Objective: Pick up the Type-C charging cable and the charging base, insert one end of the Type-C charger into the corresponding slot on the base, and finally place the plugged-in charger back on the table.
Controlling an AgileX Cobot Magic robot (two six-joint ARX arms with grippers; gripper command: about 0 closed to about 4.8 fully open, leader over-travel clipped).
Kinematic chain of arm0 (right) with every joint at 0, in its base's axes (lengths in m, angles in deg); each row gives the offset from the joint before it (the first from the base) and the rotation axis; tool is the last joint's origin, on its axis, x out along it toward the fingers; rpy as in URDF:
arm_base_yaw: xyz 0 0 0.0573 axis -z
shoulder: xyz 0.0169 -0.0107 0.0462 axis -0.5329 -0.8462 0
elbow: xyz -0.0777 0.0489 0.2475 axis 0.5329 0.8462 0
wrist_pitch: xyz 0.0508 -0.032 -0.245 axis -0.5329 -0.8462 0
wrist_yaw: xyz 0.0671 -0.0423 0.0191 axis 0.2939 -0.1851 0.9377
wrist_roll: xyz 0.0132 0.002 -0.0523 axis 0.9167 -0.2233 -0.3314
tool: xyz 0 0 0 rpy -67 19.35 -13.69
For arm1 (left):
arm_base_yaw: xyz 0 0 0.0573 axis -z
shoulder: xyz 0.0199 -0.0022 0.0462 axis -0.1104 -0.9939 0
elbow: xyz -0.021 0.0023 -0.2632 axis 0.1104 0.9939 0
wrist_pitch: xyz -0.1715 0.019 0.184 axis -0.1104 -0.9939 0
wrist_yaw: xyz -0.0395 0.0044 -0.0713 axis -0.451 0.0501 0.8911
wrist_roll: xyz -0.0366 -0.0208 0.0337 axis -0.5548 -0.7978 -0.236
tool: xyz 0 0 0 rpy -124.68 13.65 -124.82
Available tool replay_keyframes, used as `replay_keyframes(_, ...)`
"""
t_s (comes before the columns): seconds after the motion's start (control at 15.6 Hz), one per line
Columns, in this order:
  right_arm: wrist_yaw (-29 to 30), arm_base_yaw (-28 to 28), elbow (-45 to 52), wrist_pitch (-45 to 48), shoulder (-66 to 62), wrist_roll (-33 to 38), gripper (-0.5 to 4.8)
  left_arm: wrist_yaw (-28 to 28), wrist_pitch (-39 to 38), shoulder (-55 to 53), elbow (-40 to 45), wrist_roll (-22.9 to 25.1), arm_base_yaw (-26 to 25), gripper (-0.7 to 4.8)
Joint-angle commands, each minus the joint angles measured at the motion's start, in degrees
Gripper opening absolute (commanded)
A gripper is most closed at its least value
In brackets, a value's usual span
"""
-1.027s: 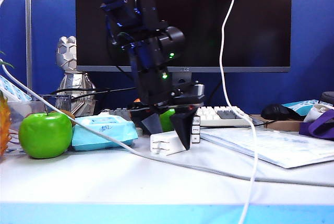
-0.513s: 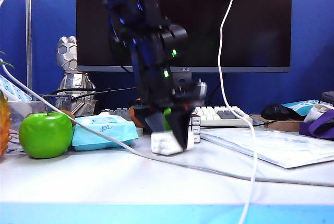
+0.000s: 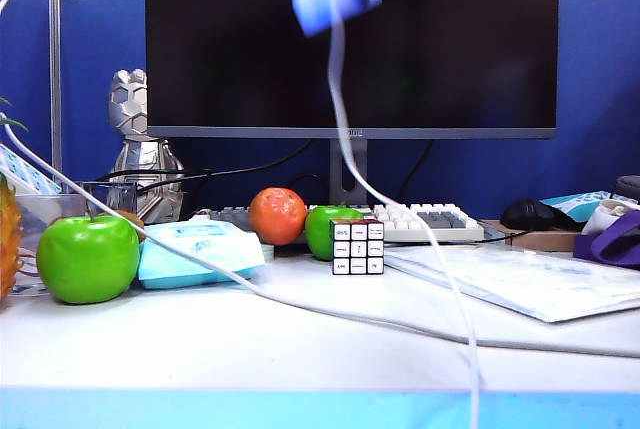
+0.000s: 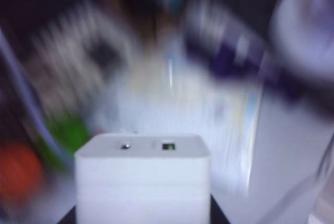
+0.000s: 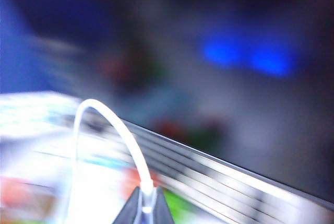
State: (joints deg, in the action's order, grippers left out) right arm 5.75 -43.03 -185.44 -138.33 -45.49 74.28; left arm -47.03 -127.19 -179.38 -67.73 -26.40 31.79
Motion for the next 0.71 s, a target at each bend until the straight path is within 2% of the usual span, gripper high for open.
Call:
replay_keyframes(0.06, 18.64, -0.04, -0.28, 10.23, 0.48, 11.45, -0.01, 4.31, 10.75, 7.85, -0.42, 0.15, 0.04, 0.89)
replay_keyframes(0.13, 27.61, -0.04, -0.28, 16.61, 0.48, 18.99, -0.01, 8.04, 14.34, 10.23, -0.42, 0.17, 0.04, 0.50)
replay_keyframes(0.19, 33.42, -0.07, -0.28, 21.70, 0.48, 24.70, -0.01, 9.99, 16.02, 11.32, -0.42, 0.13, 0.04, 0.47)
replay_keyframes(0.26, 37.05, -0.07, -0.28, 26.05, 0.48, 29.48, -0.01, 11.74, 16.87, 12.04, -0.42, 0.15, 0.04, 0.47)
replay_keyframes(0.32, 40.89, -1.29, -0.28, 33.97, 0.57, 36.30, -0.01, 15.85, 18.49, 13.05, -0.42, 0.13, 0.07, 0.39)
replay_keyframes(0.51, 42.53, -3.45, -0.28, 46.80, 1.66, 43.17, -0.01, 20.83, 24.09, 14.49, -0.42, 0.17, 0.07, 0.24)
replay_keyframes(0.58, 42.84, -4.76, -0.28, 51.19, 2.32, 44.39, -0.01, 22.25, 28.57, 14.84, -0.42, 0.15, -0.17, 0.24)
replay_keyframes(0.71, 43.78, -5.11, -0.28, 53.27, 2.36, 44.50, -0.01, 23.10, 34.51, 14.84, -0.42, -1.51, -0.70, 0.24)
